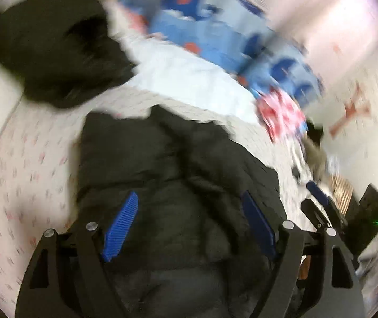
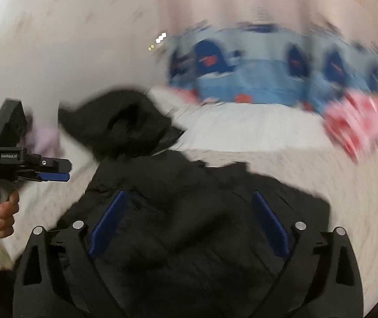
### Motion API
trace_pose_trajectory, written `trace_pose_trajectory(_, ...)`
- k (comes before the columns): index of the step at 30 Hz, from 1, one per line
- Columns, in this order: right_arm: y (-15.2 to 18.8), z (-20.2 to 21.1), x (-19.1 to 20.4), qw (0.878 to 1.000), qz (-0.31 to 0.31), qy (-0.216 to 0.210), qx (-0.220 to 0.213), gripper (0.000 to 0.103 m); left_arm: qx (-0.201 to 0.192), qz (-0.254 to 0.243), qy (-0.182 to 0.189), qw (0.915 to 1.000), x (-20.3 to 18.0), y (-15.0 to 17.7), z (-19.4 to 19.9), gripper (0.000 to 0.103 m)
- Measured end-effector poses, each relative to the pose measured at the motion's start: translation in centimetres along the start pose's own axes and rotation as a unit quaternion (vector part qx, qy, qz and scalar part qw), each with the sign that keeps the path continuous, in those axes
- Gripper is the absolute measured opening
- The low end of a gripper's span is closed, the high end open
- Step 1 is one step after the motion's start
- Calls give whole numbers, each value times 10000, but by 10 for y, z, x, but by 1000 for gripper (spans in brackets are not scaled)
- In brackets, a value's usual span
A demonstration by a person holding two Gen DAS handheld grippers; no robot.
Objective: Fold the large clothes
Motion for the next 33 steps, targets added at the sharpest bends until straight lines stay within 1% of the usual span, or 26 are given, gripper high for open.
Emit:
trace_pose_trajectory(1,-4,-32,25,9988,320,124,356,92,27,266,70,9996,13,7,-7,77)
trace_pose_trajectory(2,-2,-52,35,9974,419,202,550,92,62,495,77,9987,30,12,-10,77)
trace_pose_trajectory(4,11,-109,50,9909,546,394,1165,92,144,718,37,9973,44,25,-23,78)
trace_pose_trajectory(5,21,-134,50,9855,673,669,1407,92,219,830,14,9963,51,32,-33,77)
trace_pose_trajectory(6,32,-154,42,9777,893,1090,1557,91,309,961,-52,9949,61,40,-41,77)
trace_pose_trajectory(7,37,-161,30,9739,905,1399,1542,91,375,1035,-108,9939,69,48,-46,77)
trace_pose_trajectory(8,37,-158,9,9764,529,1550,1409,91,428,1077,-136,9932,75,54,-52,77)
trace_pose_trajectory(9,37,-150,-4,9794,140,1545,1289,90,483,1084,-190,9928,79,62,-58,77)
trace_pose_trajectory(10,35,-131,-32,9811,-565,1517,1059,90,506,1079,-220,9926,81,67,-59,77)
trace_pose_trajectory(11,36,-111,-57,9782,-1072,1561,850,90,523,1084,-215,9925,84,69,-61,77)
trace_pose_trajectory(12,42,-84,-90,9704,-1792,1513,575,90,523,1122,-194,9921,89,70,-61,77)
trace_pose_trajectory(13,49,-65,-109,9627,-2302,1363,413,91,497,1170,-186,9917,90,69,-60,77)
trace_pose_trajectory(14,60,-43,-133,9488,-2934,1150,201,91,465,1206,-188,9914,90,68,-57,77)
trace_pose_trajectory(15,67,-32,-145,9402,-3262,980,81,91,434,1217,-187,9914,90,67,-56,77)
trace_pose_trajectory(17,86,-10,-166,9159,-4009,191,-111,92,361,1126,-293,9926,86,64,-49,78)
trace_pose_trajectory(18,92,-7,-170,9010,-4323,-344,-112,92,321,1062,-334,9933,84,64,-47,78)
trace_pose_trajectory(19,94,-6,-173,8889,-4522,-725,-80,93,276,1004,-354,9939,79,61,-43,78)
trace_pose_trajectory(20,97,-5,-175,8767,-4693,-1054,-60,93,244,940,-378,9946,74,58,-40,78)
trace_pose_trajectory(22,98,-8,-180,8565,-4941,-1488,-62,93,197,837,-436,9953,71,55,-34,78)
trace_pose_trajectory(26,101,-17,-200,8650,-4837,-1323,162,93,170,695,-530,9960,62,46,-29,79)
trace_pose_trajectory(27,101,-21,-198,8700,-4752,-1294,242,81,167,681,-562,9960,62,43,-29,79)
trace_pose_trajectory(28,100,-24,-194,8749,-4663,-1269,319,50,170,665,-604,9958,62,41,-31,79)
trace_pose_trajectory(29,98,-21,-195,8784,-4582,-1315,348,36,183,651,-637,9957,62,39,-34,79)
trace_pose_trajectory(30,89,-22,-189,8872,-4406,-1326,344,20,220,624,-678,9955,62,37,-37,79)
trace_pose_trajectory(31,78,-22,-189,8966,-4223,-1301,295,16,292,562,-741,9952,62,32,-42,79)
trace_pose_trajectory(33,47,-12,-176,9147,-3815,-1330,104,14,240,458,-821,9953,59,18,-41,79)
Point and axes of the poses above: each gripper's, at about its wrist camera, not at the fingertips, and z roughly against the way its jaws point, x to its left, y to its underside, the point moved 9 cm from there along -z, roughly the way its jaws point, and after that the axes turned 10 degrees about -z, right-handed, at the moved point
